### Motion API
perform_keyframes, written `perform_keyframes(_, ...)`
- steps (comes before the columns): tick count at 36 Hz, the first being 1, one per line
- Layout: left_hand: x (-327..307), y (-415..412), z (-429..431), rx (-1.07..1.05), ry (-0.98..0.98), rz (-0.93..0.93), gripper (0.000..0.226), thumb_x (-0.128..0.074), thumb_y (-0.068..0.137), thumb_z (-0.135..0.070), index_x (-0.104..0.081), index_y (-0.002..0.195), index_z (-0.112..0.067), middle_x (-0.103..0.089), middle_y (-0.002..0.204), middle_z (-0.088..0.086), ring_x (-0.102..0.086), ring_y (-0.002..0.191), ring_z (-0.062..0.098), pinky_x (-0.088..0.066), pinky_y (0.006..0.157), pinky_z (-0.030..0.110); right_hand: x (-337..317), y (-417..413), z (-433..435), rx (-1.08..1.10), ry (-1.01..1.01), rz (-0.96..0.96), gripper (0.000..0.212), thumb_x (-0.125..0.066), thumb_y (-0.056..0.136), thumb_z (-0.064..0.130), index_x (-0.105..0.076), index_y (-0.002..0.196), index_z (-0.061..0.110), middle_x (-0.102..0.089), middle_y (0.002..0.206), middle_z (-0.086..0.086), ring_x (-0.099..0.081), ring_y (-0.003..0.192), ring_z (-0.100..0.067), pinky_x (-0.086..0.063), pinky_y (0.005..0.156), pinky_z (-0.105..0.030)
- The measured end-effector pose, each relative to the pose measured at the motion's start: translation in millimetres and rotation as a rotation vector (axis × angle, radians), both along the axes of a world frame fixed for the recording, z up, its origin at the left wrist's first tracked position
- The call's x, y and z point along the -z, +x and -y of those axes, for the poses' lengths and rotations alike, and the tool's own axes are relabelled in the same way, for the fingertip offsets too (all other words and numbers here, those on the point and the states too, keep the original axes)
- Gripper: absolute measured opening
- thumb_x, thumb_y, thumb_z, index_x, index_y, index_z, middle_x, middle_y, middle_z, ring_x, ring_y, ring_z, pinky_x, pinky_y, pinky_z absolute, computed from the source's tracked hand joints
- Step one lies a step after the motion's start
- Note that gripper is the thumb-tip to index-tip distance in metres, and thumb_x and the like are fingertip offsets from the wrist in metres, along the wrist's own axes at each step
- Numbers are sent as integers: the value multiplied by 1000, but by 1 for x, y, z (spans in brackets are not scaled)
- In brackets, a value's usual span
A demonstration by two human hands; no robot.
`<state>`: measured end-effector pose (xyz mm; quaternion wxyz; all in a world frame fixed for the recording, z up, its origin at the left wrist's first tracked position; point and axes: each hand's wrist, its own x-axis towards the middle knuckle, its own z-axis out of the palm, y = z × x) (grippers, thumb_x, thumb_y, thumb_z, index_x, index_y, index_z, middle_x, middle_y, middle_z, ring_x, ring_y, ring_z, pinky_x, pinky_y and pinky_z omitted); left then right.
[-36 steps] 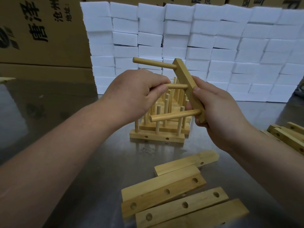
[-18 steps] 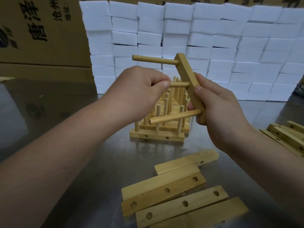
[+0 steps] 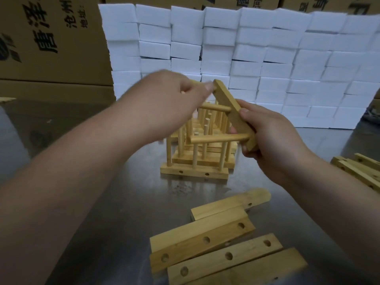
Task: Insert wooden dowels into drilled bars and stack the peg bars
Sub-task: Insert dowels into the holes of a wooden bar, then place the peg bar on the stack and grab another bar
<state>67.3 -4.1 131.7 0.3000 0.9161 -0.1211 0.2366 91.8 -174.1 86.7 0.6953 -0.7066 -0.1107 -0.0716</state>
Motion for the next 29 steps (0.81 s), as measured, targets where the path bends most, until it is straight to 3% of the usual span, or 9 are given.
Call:
perform_keyframes(3, -12, -2, -17, -4, -143, 128, 35, -39, 89, -57, -61, 78, -31, -65, 69, -13, -57, 52, 2, -40, 55, 26, -10, 5, 10, -10, 82, -82, 28, -41, 96, 18, -68, 94, 23, -54, 50, 4, -38, 33, -9, -26, 36, -12)
perform_keyframes(6, -20, 2, -35, -2, -279, 211, 22, -45, 86, -37, -60, 73, -29, -64, 65, -12, -54, 46, 0, -44, 57, 29, -22, 8, 23, -111, 146, -204, 23, -41, 93, 18, -63, 87, 12, -61, 55, -4, -37, 33, -9, -25, 34, -12)
perform_keyframes(10, -13, 13, -44, -3, -116, 8, 6, -57, 85, -38, -62, 86, -36, -65, 74, -14, -60, 58, -4, -46, 56, 24, -27, 10, 34, -351, 193, -366, 26, -36, 92, 18, -56, 84, 4, -64, 61, -13, -39, 29, -7, -29, 29, -11)
perform_keyframes(13, -8, 18, -48, 106, 29, -172, 24, -61, 78, -43, -57, 101, -46, -64, 86, -26, -62, 69, -9, -43, 56, 16, -27, 11, 34, -543, 196, -459, 34, -41, 81, 20, -67, 69, 1, -65, 63, -15, -39, 27, -6, -31, 27, -11)
perform_keyframes(15, -5, 20, -49, 193, 20, -268, 26, -63, 75, -40, -53, 97, -50, -63, 90, -32, -64, 72, -6, -45, 53, 12, -25, 12, 34, -631, 165, -496, 40, -41, 78, 22, -71, 61, 2, -66, 64, -14, -40, 26, -4, -32, 26, -12)
perform_keyframes(21, 12, 34, -46, 245, 86, -346, 23, -66, 78, -33, -61, 99, -40, -64, 82, -14, -63, 62, 1, -45, 54, 19, -16, 14, 29, -717, 192, -594, 43, -38, 81, 20, -69, 66, -3, -66, 64, -19, -43, 25, -7, -34, 25, -13)
perform_keyframes(27, 22, 43, -51, 259, 192, -428, 12, -68, 68, -44, -67, 75, -35, -64, 66, -19, -59, 56, -2, -42, 52, 14, -8, 15, 25, -700, 109, -658, 45, -41, 80, 28, -71, 68, -3, -68, 69, -23, -51, 29, -10, -40, 27, -15)
perform_keyframes(29, 26, 46, -56, 281, 219, -482, 7, -70, 68, -42, -69, 67, -36, -64, 62, -17, -59, 54, -1, -42, 51, 13, -8, 16, 25, -632, 62, -662, 48, -44, 79, 33, -69, 83, -8, -68, 73, -27, -57, 34, -16, -45, 30, -19)
